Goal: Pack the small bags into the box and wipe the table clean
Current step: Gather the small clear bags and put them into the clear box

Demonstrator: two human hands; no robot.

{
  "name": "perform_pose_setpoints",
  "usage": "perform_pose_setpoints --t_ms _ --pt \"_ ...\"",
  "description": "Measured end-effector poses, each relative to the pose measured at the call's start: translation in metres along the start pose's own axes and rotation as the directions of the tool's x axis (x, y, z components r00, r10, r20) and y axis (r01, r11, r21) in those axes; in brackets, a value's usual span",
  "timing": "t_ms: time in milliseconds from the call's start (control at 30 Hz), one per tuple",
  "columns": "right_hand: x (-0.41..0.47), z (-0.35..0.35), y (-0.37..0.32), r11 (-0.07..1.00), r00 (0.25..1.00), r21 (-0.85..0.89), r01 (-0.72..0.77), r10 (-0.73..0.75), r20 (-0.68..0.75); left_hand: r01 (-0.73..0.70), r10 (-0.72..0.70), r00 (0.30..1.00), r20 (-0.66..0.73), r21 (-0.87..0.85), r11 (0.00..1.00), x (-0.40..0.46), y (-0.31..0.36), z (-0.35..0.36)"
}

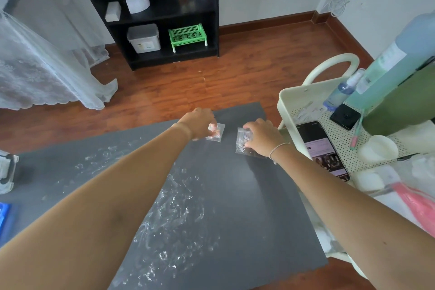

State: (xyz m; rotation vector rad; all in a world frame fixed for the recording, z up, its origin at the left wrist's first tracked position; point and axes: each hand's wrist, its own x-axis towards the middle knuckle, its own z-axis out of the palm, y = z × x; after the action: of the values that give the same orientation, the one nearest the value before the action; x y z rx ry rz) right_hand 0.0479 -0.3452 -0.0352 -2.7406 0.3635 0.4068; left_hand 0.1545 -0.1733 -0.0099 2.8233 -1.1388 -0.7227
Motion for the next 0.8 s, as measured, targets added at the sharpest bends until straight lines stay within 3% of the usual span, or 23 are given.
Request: perform_pose_setpoints --t_ms 300,600,800 --pt "-0.003 0.006 -0.005 0.997 0.998 -0.05 -0.052 0.053 0.019 0.005 -0.004 1.0 -0.019 0.032 0.999 0.001 -0.001 0.009" --pt "-0.016 0.008 -0.008 0.995 0.999 0.091 -0.034 0.03 0.044 0.123 -0.136 0.991 0.001 -0.438 0.891 -0.016 0.0 0.019" --pt "-0.029 0.002 -0.022 0.967 0.99 0.255 -0.026 -0.01 0.14 0.206 -0.22 0.975 0.04 -0.539 0.817 -0.041 -0.008 0.008"
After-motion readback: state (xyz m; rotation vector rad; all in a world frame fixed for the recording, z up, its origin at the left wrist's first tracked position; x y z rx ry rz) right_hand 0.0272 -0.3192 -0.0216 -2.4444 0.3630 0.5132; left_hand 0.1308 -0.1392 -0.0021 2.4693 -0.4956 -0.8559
